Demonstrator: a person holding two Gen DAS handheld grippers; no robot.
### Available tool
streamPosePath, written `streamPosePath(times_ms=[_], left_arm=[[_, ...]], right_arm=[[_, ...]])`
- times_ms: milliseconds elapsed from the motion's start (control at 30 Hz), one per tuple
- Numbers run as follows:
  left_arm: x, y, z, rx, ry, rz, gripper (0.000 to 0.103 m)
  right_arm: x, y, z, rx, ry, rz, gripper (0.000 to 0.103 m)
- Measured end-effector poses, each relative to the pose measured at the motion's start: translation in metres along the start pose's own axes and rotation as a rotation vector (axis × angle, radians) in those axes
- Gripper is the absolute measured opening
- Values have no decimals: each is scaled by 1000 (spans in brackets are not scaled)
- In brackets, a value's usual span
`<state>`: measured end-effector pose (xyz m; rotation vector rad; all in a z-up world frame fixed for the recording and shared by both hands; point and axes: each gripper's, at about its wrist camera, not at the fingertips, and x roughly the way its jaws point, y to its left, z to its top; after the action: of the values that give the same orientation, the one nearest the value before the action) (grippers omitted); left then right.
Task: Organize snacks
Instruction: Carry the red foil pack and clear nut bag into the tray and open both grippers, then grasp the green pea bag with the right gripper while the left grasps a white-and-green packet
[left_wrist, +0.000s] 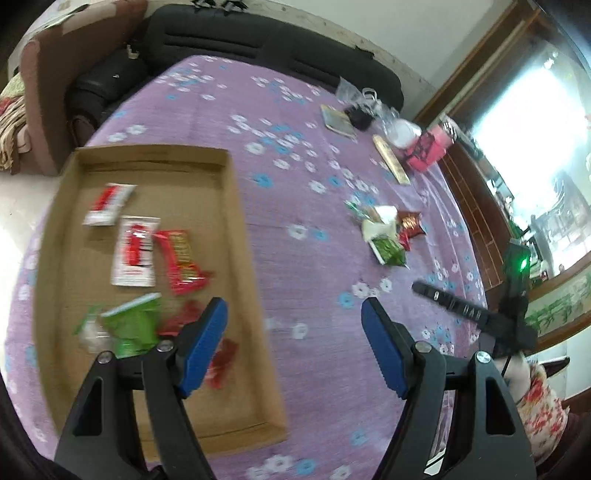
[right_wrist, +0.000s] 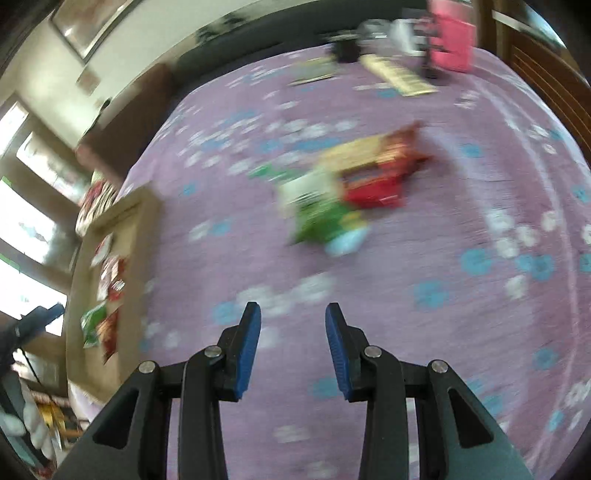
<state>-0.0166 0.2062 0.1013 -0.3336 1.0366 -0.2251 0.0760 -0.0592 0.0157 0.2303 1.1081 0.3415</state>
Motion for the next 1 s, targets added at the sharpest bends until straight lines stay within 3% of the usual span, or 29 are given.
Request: streamPosePath(times_ms=[233,300,433,533,567,600,733,1000], left_arm=[[40,-50,12,62,31,16,76],[47,-60,18,85,25,32,76],[59,-71,32,114,11,37,76],[71,-79,42,143,15,36,76],[76,-81,45,149,17,37,76],[80,-82,48,154,21,36,76],[107,-91,57,168,54,19,76],[166,-105,70,171,123,-16,76]], right_arm=[[10,-35,36,4,-21,44,39],[19,-33,44,-21,-22,63,41],[34,-24,54,-89,-14,108,53],[44,-11,52,-167,22,109,53],[46,-8,50,-191,29,103,51],[46,-5,48,-212,33,99,38],[41,-12,47,-189,49,140,22],[22,-34,29,-151,77,171,17]])
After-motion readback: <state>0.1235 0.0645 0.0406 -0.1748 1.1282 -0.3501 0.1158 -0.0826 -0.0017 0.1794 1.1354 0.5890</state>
